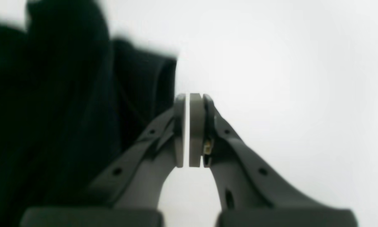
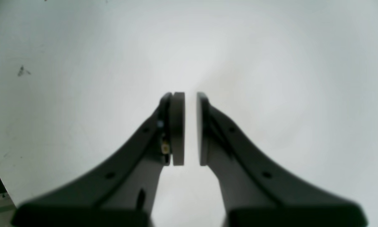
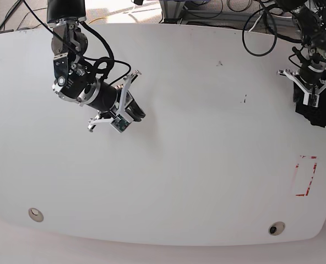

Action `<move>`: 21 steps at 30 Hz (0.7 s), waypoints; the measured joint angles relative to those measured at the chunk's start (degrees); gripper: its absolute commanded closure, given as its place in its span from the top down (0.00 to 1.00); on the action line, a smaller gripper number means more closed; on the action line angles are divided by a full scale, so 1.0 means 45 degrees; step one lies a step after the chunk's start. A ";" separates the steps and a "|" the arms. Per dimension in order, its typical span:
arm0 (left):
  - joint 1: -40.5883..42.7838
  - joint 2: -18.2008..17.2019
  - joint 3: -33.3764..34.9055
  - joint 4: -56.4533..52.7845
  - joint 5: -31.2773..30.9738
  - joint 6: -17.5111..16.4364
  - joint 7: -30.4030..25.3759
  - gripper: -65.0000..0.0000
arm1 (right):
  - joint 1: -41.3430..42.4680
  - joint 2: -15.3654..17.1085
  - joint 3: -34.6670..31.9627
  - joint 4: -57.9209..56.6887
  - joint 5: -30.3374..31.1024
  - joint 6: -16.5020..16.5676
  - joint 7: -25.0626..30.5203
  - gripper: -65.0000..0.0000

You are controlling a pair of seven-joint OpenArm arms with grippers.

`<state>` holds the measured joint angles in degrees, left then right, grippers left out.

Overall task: Layout the t-shirt on the table in an organized manner, then fold the t-shirt properly
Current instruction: 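Release the shirt at the table edge and open the left gripper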

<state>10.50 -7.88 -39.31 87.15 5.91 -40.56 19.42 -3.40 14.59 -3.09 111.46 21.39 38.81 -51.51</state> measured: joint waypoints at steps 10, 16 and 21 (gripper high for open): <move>-0.0335 -0.0850 -0.0073 -0.1700 0.0092 0.0112 0.0092 0.00 | -0.0039 -0.0005 0.0000 0.0058 -0.0010 0.0000 -0.0005 0.09; -0.0631 -0.1457 -0.0097 -0.2361 0.0053 0.0087 0.0063 0.00 | -0.0039 0.0068 0.0005 0.0165 -0.0005 0.0000 0.0000 0.09; -0.0680 -0.1744 -0.0160 -0.2385 0.0005 0.0092 0.0015 0.00 | -0.0044 0.0073 0.0005 0.0165 0.0000 0.0000 -0.0005 0.09</move>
<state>7.44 -15.73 -40.03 76.42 5.93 -40.14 19.49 -3.60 14.92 -3.07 112.20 21.39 38.81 -51.53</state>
